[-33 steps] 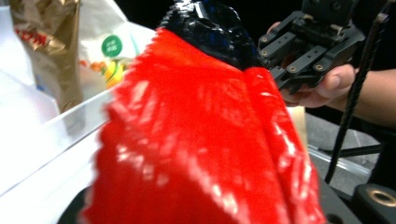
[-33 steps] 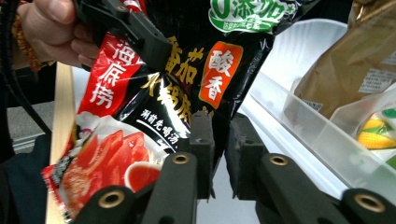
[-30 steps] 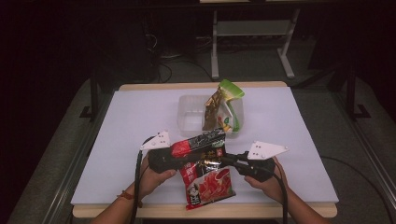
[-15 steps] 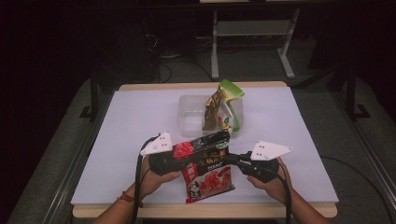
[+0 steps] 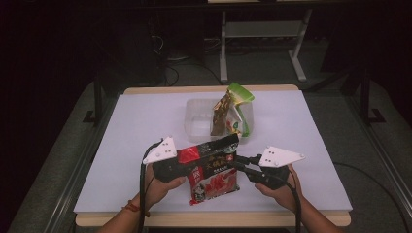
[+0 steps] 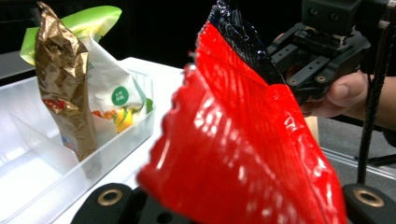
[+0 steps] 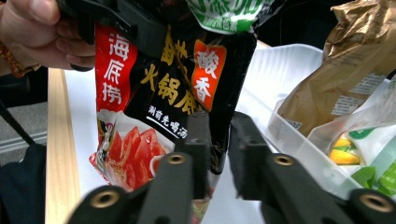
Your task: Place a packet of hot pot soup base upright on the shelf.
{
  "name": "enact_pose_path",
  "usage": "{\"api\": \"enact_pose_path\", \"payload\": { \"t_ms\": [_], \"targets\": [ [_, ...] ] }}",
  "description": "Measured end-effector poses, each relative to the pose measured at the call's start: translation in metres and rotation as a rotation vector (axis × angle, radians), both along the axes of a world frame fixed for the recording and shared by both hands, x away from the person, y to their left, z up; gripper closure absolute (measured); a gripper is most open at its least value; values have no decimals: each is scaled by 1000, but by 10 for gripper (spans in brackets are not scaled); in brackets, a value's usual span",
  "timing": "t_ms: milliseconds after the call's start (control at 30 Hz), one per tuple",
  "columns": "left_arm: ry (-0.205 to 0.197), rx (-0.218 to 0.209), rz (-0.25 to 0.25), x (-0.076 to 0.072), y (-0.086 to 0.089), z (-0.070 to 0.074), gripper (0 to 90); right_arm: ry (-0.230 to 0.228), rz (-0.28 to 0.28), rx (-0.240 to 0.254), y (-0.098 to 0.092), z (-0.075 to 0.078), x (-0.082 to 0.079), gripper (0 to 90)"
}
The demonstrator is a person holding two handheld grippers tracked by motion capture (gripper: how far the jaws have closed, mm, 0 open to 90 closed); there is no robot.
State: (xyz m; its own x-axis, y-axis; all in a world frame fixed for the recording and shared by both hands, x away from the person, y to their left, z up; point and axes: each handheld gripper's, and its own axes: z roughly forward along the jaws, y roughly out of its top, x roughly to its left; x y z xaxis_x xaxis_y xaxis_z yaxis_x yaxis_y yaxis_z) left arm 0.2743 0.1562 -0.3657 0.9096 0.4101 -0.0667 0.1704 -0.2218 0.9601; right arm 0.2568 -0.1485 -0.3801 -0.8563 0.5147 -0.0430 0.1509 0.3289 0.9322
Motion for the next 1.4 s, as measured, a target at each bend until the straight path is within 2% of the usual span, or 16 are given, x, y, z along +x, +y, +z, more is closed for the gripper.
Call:
{"api": "enact_pose_path", "payload": {
  "t_ms": [200,300,433,500,600,800,933,1000,1200,1300,1400],
  "targets": [
    [-14,3,37,2,5,2,804,7,-8,-9,-1,-1,2,608],
    [-28,1,56,2,9,4,805,10,-24,-36,-3,-3,5,500],
    [-35,-4,89,4,16,5,805,-19,-54,-84,-10,-8,7,430],
    [-39,-4,104,5,19,6,805,-15,-79,-98,-15,-10,10,410],
    [-46,-11,125,6,24,8,805,8,-110,-82,-25,-16,16,392],
    [-60,-27,156,8,31,13,804,35,-131,-142,-28,-32,25,348],
    [-65,-34,180,11,36,16,804,49,-131,-176,-30,-40,23,330],
    [-69,-40,188,11,39,18,804,73,-127,-187,-31,-43,21,318],
    [-80,-66,232,15,45,26,804,94,-96,-241,-35,-51,6,243],
    [-101,-64,252,18,45,32,804,100,-102,-236,-43,-58,3,211],
    [-118,-69,274,21,45,37,804,109,-123,-202,-49,-62,4,197]
  ]
}}
